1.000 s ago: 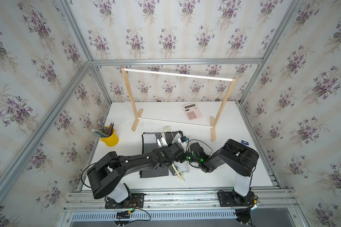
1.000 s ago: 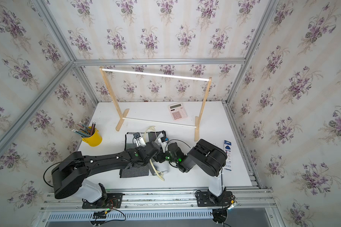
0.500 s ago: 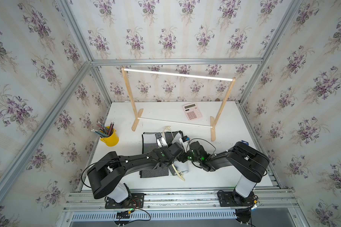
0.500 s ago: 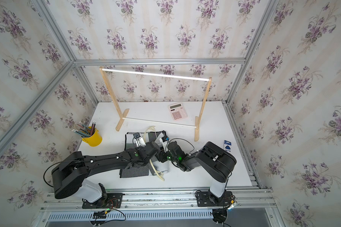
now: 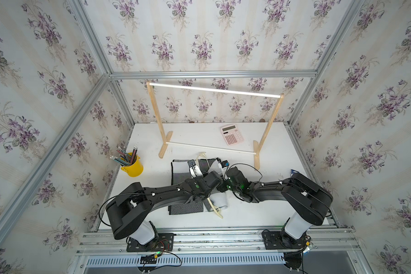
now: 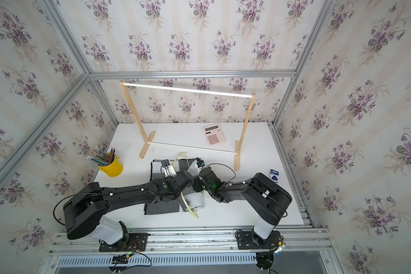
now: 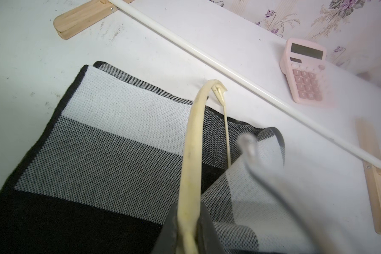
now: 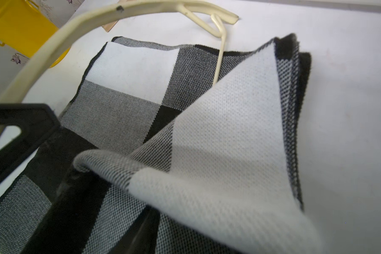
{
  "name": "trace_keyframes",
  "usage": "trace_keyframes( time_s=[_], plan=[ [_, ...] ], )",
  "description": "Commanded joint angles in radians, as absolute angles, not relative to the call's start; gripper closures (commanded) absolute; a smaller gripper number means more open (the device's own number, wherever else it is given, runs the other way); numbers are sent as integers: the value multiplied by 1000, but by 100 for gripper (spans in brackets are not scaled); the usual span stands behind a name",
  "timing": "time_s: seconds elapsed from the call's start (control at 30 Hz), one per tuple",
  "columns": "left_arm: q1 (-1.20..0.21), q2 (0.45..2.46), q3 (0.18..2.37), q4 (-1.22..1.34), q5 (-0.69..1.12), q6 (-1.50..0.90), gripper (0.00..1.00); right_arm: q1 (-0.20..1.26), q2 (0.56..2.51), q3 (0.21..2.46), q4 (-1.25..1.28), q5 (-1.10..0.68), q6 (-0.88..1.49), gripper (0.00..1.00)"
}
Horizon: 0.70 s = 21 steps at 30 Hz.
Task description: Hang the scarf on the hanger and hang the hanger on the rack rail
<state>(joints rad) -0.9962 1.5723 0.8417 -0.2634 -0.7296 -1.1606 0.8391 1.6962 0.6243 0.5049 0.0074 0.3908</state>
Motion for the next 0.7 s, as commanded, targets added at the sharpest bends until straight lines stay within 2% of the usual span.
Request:
trace_keyframes(
  time_s=[0.0, 0.2, 0.33, 0.47, 0.67],
  plan=[
    [-994, 1604, 828, -572, -635, -1044, 100, 838, 1712, 643, 507, 22, 416, 44],
    [-994, 1610, 831, -569, -630, -1039, 100, 838, 1742, 672, 570, 30, 424, 47],
    [-994, 1614, 833, -569, -629, -1039, 100, 838, 1784, 689, 648, 17, 419, 61],
    [-994, 1619, 834, -563, -627, -1037, 100, 836, 1855, 722, 724, -30, 394, 69],
    [-994, 1624, 833, -562, -626, -1036, 100, 822, 1967, 754, 887, -139, 398, 70]
  ],
)
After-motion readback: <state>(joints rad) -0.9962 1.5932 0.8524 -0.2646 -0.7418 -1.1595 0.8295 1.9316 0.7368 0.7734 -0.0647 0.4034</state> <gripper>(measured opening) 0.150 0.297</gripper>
